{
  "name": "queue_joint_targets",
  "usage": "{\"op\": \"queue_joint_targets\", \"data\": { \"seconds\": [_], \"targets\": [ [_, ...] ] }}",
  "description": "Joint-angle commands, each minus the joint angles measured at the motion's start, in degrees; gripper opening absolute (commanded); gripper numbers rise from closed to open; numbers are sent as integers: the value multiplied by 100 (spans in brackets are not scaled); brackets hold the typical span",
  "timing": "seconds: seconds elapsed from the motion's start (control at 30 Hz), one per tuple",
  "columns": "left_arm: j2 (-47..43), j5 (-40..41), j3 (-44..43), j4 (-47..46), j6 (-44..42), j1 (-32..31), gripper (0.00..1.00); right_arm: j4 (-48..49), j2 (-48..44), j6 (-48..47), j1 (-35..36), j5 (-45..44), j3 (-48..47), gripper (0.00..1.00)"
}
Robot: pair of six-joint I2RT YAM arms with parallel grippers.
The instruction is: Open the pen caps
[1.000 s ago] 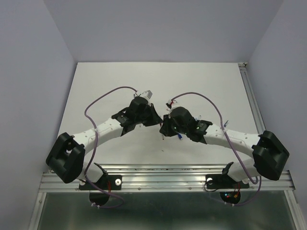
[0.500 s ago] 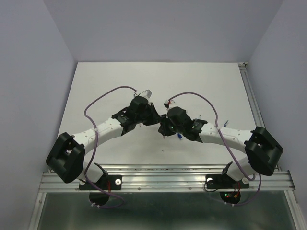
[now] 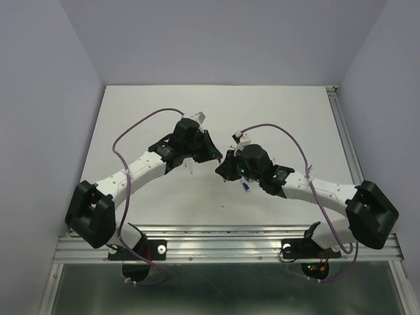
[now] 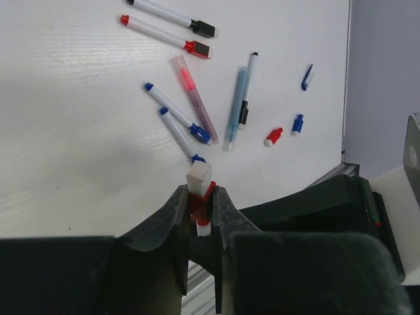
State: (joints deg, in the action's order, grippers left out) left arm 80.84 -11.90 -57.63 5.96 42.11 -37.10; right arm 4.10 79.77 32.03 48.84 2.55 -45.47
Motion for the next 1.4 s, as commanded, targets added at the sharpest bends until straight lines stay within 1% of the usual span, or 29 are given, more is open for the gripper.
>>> {"op": "queue_joint_targets", "data": {
  "seconds": [0.0, 0.1, 0.33, 0.5, 0.6, 0.7, 0.8, 0.87, 0.9, 1.0, 1.03, 1.07, 1.13, 1.17, 1.27, 1.3, 1.37],
  "targets": [
    [-59, 1707, -820, -640, -396, 1178, 0, 65, -734, 146, 301, 2039, 776, 1],
    [-68, 2104, -987, -657, -423, 1407, 0, -14, -980, 128, 310, 2206, 882, 1],
    [72, 2192, -1128, -604, -308, 1908, 0, 153, -1042, 172, 310, 2926, 1023, 1],
    [213, 2403, -1154, -657, -168, 2172, 0, 170, -1174, 154, 310, 3252, 1137, 1],
    [484, 2394, -1391, -683, -98, 2330, 0, -14, -1305, 154, 310, 3322, 1198, 1],
    [661, 2315, -1584, -683, -71, 2444, 0, -58, -1499, 277, 328, 3244, 1348, 1],
    [749, 1964, -1708, -692, -124, 2489, 0, -181, -1596, 356, 328, 2692, 1296, 1],
    [627, 1753, -1577, -692, -159, 2489, 0, -199, -1500, 330, 310, 2182, 1182, 1],
    [557, 1709, -1498, -692, -168, 2480, 0, -199, -1386, 339, 302, 1962, 1068, 1],
    [179, 1560, -980, -745, -150, 2471, 0, -164, -631, 268, 223, 1321, 541, 1],
    [-5, 1524, -665, -754, -150, 2427, 0, -120, -412, 269, 205, 1171, 409, 1],
    [-111, 1463, -514, -754, -141, 2401, 0, -94, 130, 286, 74, 1047, 16, 1],
    [-383, 1375, -50, -745, -115, 2304, 0, -76, 643, 260, 3, 819, -407, 2],
    [-489, 1305, 101, -754, -89, 2208, 0, -85, 1089, 94, 3, 565, -819, 4],
    [-885, 1435, 585, -710, -36, 1997, 0, -233, 1795, -118, -58, 352, -1454, 6],
    [-964, 1462, 777, -684, -19, 1979, 0, -295, 2214, -127, -67, 308, -1856, 6],
    [-1149, 1558, 919, -614, 34, 1961, 0, -340, 2664, -145, -85, 98, -2262, 7]
  ]
}}
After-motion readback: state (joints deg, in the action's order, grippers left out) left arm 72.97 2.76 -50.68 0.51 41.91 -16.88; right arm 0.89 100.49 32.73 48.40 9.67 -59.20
